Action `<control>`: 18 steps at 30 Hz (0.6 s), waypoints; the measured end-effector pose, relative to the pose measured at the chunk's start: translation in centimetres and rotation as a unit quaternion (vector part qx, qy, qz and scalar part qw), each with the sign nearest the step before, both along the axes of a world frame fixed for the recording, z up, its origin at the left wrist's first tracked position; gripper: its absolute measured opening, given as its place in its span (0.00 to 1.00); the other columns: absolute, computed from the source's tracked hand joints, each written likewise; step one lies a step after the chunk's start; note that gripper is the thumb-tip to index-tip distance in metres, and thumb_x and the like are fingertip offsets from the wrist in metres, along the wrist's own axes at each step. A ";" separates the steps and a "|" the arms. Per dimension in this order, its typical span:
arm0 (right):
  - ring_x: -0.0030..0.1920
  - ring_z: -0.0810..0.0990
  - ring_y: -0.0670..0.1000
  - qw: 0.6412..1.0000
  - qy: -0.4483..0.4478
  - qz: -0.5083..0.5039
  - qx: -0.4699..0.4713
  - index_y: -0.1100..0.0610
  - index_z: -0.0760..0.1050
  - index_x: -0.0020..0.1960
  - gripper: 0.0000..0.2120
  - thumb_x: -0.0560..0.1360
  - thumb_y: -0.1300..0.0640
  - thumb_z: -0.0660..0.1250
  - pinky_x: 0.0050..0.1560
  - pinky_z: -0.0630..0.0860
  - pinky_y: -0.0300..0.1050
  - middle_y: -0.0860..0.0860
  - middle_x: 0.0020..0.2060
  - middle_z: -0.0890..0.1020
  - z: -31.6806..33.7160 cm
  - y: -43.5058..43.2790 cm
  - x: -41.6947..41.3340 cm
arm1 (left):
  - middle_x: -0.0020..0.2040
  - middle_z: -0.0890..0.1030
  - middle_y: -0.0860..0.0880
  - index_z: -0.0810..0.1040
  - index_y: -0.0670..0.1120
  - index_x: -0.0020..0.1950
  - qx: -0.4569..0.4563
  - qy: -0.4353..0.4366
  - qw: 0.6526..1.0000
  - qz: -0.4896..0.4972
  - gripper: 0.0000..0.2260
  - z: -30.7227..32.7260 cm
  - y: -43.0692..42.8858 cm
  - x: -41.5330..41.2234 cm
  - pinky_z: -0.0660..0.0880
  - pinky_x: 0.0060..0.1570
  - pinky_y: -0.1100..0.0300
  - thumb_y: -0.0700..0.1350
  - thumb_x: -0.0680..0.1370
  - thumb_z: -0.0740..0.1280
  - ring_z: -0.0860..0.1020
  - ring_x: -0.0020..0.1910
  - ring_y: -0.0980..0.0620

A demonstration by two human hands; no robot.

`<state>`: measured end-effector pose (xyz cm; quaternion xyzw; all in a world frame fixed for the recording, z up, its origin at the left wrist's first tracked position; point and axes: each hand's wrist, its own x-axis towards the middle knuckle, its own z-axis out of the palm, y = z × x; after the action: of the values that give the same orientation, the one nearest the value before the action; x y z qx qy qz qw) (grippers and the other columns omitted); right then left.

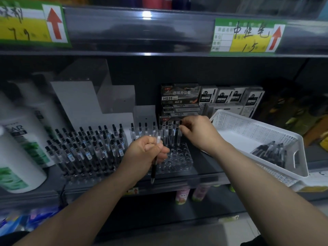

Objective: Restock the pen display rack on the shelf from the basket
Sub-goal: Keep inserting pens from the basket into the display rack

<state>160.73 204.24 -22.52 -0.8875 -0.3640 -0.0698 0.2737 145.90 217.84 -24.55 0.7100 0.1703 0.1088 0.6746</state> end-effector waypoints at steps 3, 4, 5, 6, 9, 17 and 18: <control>0.45 0.81 0.54 1.000 0.005 -0.005 -0.011 0.60 0.80 0.51 0.10 0.75 0.54 0.68 0.47 0.78 0.48 0.54 0.44 0.84 0.2 -0.3 -0.2 | 0.43 0.86 0.47 0.78 0.44 0.50 -0.015 -0.006 1.000 0.005 0.02 -0.1 -0.1 0.1 0.81 0.47 0.55 0.39 0.79 0.65 0.85 0.43 0.50; 0.45 0.81 0.53 1.000 0.001 -0.010 -0.018 0.60 0.80 0.51 0.11 0.75 0.53 0.68 0.47 0.78 0.48 0.54 0.43 0.84 0.3 -0.5 -0.3 | 0.43 0.86 0.47 0.78 0.44 0.50 -0.019 -0.006 1.000 0.005 0.03 -0.1 -0.1 0.1 0.81 0.48 0.55 0.39 0.79 0.66 0.85 0.44 0.50; 0.44 0.80 0.53 1.000 -0.004 -0.020 -0.020 0.60 0.80 0.52 0.12 0.75 0.52 0.68 0.46 0.77 0.48 0.54 0.43 0.83 0.5 -0.7 -0.4 | 0.44 0.86 0.47 0.78 0.44 0.50 -0.020 -0.005 1.000 0.004 0.03 0.0 -0.2 0.2 0.81 0.48 0.54 0.39 0.79 0.66 0.85 0.44 0.50; 0.43 0.80 0.53 0.999 -0.008 -0.030 -0.012 0.60 0.80 0.52 0.12 0.75 0.52 0.68 0.45 0.77 0.47 0.54 0.42 0.83 0.8 -0.9 -0.5 | 0.44 0.86 0.47 0.78 0.44 0.51 -0.020 -0.005 1.000 0.002 0.03 0.0 -0.2 0.3 0.80 0.49 0.54 0.39 0.79 0.66 0.85 0.44 0.50; 0.37 0.78 0.48 0.995 0.054 -0.015 0.081 0.56 0.81 0.47 0.06 0.74 0.54 0.69 0.41 0.75 0.42 0.51 0.36 0.83 1.8 -1.4 -1.4 | 0.44 0.86 0.46 0.78 0.42 0.52 -0.023 -0.009 1.000 -0.004 0.03 0.0 -0.7 0.7 0.80 0.49 0.54 0.39 0.79 0.66 0.85 0.44 0.49; 0.35 0.75 0.48 0.953 0.251 0.109 0.131 0.64 0.81 0.42 0.09 0.73 0.58 0.72 0.40 0.72 0.41 0.56 0.34 0.80 2.9 -1.9 -3.3 | 0.45 0.86 0.47 0.77 0.45 0.52 -0.010 -0.025 0.999 -0.042 0.04 0.4 -2.7 1.4 0.80 0.50 0.53 0.39 0.79 0.66 0.84 0.44 0.51; 0.35 0.75 0.48 0.951 0.255 0.102 0.140 0.65 0.80 0.42 0.09 0.73 0.58 0.71 0.40 0.72 0.41 0.59 0.34 0.80 3.2 -2.2 -3.1 | 0.46 0.85 0.48 0.77 0.46 0.53 0.022 -0.030 0.998 -0.040 0.05 0.6 -2.7 1.3 0.79 0.51 0.54 0.40 0.78 0.67 0.84 0.46 0.52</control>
<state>157.60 202.02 -19.33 -0.7869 -0.3572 0.1364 0.4843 147.25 215.15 -23.96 0.7271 0.1186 0.1067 0.6678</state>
